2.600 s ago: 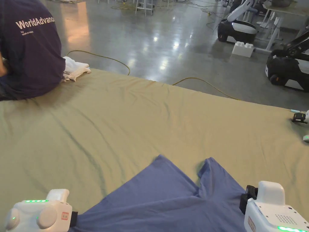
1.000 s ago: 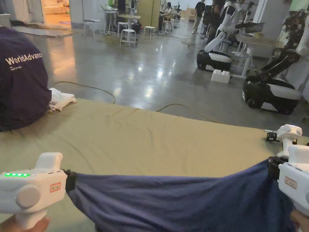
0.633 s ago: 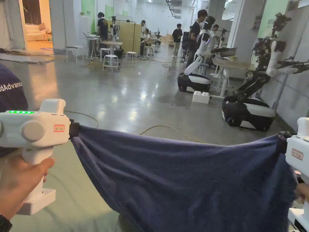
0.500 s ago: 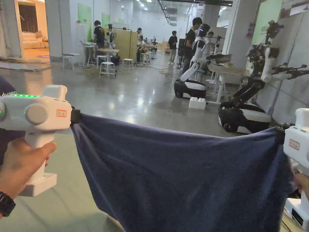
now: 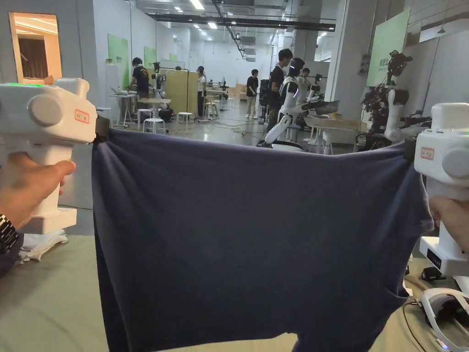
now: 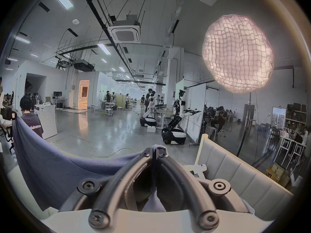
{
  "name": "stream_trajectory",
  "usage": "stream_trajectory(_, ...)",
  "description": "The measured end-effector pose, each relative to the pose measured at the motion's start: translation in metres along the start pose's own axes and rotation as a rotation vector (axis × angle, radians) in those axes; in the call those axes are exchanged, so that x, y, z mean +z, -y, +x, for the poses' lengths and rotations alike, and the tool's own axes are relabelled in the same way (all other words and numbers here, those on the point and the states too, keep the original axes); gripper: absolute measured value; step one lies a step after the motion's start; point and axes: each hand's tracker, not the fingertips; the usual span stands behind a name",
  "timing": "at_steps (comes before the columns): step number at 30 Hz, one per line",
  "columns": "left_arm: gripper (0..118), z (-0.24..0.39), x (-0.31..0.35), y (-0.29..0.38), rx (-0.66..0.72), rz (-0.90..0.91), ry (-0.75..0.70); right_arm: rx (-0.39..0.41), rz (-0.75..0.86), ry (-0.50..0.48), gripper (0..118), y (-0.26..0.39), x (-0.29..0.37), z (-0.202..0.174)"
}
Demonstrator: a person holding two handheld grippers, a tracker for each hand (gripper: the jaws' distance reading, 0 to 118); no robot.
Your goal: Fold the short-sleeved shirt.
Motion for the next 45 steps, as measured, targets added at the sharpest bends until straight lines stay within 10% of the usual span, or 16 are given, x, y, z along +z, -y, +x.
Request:
stream_trajectory(20, 7, -0.016, -0.031, 0.147, -0.005, -0.161, -0.001, 0.062, -0.111, -0.017, 3, 0.106, 0.017, -0.018)
stream_trajectory(45, 7, -0.028, 0.165, 0.374, 0.065, -0.359, 0.064, 0.156, -0.405, -0.045, 3, 0.293, 0.243, 0.011)
